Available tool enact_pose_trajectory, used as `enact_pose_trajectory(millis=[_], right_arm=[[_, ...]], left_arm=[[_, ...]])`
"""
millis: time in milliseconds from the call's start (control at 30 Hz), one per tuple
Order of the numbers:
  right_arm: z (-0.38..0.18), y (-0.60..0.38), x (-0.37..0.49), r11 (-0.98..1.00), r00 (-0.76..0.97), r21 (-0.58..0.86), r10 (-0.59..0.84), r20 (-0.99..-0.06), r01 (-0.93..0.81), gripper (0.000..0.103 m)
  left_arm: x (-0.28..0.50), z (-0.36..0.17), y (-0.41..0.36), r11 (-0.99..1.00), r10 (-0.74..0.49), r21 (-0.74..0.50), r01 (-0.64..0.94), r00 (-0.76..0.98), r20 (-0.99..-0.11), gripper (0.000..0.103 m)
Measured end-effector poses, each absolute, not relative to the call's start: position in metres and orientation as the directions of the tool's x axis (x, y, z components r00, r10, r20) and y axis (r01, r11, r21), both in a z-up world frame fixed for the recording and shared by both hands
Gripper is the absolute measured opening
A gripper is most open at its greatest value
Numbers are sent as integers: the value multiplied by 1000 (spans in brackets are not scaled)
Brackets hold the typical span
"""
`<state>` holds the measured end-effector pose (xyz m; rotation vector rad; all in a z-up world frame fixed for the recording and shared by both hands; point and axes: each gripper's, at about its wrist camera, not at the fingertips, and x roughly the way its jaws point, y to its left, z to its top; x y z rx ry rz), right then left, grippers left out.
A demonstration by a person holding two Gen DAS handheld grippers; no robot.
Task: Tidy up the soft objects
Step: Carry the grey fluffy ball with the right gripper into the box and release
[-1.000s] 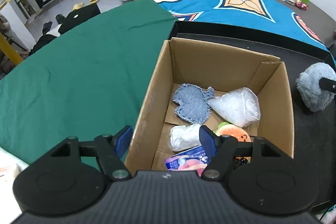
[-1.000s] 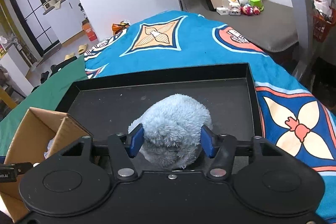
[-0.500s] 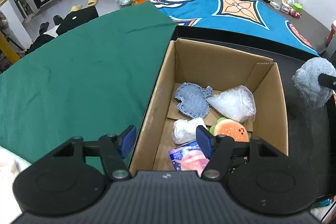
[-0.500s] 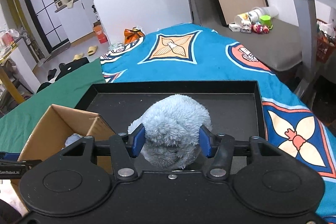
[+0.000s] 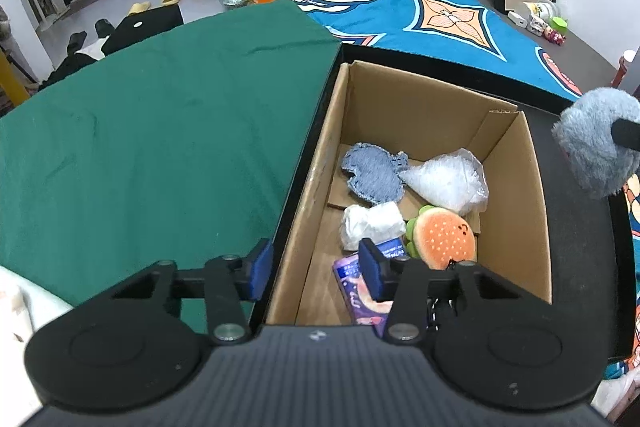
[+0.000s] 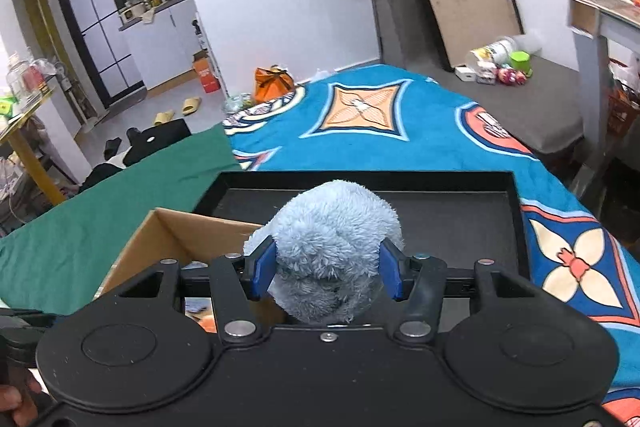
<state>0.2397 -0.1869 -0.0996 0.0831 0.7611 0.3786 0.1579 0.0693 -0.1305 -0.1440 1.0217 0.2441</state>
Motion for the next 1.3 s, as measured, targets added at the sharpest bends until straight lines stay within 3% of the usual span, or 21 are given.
enact_pose_trajectory(millis=[133, 533, 933, 1100, 1300], right_arm=[[-93, -169, 237, 925, 658, 202, 372, -655, -323, 52], [-81, -120, 222, 914, 651, 142, 374, -661, -381, 52], [-81, -74, 203, 891, 608, 113, 387, -693, -439, 52], [-90, -64, 199, 888, 544, 142, 387, -745, -437, 70], [-90, -74, 188, 915, 564, 143, 349, -748, -377, 73]], left_arm=[[154, -135, 75, 962, 115, -31, -271, 505, -855, 32], [146, -139, 92, 951, 73, -101, -293, 527, -847, 12], [140, -141, 105, 943, 19, -171, -287, 556, -831, 12], [139, -142, 110, 936, -8, -204, -287, 561, -828, 13], [139, -140, 110, 942, -34, -213, -260, 557, -830, 13]])
